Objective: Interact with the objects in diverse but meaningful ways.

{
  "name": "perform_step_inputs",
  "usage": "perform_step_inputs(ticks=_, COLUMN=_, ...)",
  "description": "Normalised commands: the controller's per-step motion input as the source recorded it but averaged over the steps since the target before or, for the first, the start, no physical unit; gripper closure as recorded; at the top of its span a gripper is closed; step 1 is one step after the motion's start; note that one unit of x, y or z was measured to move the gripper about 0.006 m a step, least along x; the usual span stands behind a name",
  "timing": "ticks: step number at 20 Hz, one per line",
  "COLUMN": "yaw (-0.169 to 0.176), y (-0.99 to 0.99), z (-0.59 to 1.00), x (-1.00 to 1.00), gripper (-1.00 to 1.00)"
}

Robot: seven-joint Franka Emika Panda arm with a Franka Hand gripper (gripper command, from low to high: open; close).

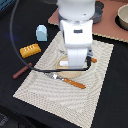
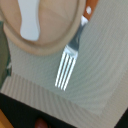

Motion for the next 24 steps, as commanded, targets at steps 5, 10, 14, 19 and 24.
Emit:
perform_step_inputs(ticks=5, yaw=0.0, y=-0.4, z=0.49, x=-0.83, gripper=-1.0)
perform_step_inputs(ticks=10, yaw=0.0, y=-0.21, z=0.26, x=-0.98, gripper=-1.0)
perform_step_inputs(ticks=14, yaw=0.012, y=-0.11, z=0.0, x=-1.0, gripper=-1.0)
perform_step_inputs(ticks=19, yaw=0.048, y=-0.01, z=-0.18, x=-0.98, gripper=-1.0)
perform_step_inputs(ticks=24, yaw=0.137, y=0.0, z=-0.4, x=-0.8, gripper=-1.0)
